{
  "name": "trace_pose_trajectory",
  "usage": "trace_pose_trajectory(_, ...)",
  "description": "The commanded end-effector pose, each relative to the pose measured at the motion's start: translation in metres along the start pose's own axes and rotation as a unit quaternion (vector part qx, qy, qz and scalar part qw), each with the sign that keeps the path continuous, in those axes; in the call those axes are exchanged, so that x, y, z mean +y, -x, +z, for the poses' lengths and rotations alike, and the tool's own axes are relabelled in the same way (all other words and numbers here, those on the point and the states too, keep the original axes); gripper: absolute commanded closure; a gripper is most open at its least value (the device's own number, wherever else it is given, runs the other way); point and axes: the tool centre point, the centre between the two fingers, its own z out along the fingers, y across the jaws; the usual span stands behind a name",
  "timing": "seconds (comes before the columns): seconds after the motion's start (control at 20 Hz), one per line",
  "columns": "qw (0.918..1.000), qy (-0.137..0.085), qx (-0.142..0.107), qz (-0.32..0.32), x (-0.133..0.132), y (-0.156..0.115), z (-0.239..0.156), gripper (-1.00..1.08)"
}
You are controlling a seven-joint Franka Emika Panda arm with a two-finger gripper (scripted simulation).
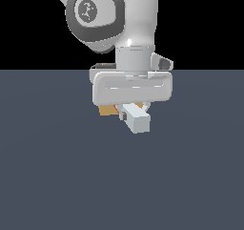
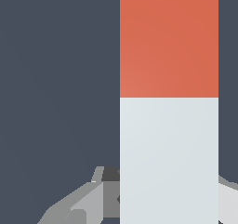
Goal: Insert the peg into the horizontal hole in a box.
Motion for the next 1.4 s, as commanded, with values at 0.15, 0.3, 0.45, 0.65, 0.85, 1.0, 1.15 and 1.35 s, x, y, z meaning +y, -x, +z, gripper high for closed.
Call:
trace_pose_trajectory(0.15, 0.9999, 0.001, -0.001, 0.014, 0.011, -0.03, -0.011, 1.08)
trace_pose_trajectory(0.3, 0.9998, 0.001, -0.001, 0.018, 0.014, -0.04, -0.014, 1.08)
trace_pose_trajectory(0.45, 0.9998, 0.002, -0.001, 0.02, 0.017, -0.045, -0.016, 1.08)
trace_pose_trajectory(0.65, 0.9998, 0.002, -0.001, 0.02, 0.018, -0.045, -0.016, 1.08)
trace_pose_trajectory(0.85, 0.9998, 0.001, 0.0, 0.02, 0.018, -0.045, -0.016, 1.08)
trace_pose_trajectory(1.0, 0.9998, 0.003, -0.001, 0.02, 0.02, -0.045, -0.018, 1.08)
trace_pose_trajectory(1.15, 0.9998, 0.001, 0.0, 0.02, 0.018, -0.045, -0.016, 1.08)
trace_pose_trajectory(1.35, 0.9998, 0.001, 0.0, 0.02, 0.018, -0.052, -0.016, 1.08)
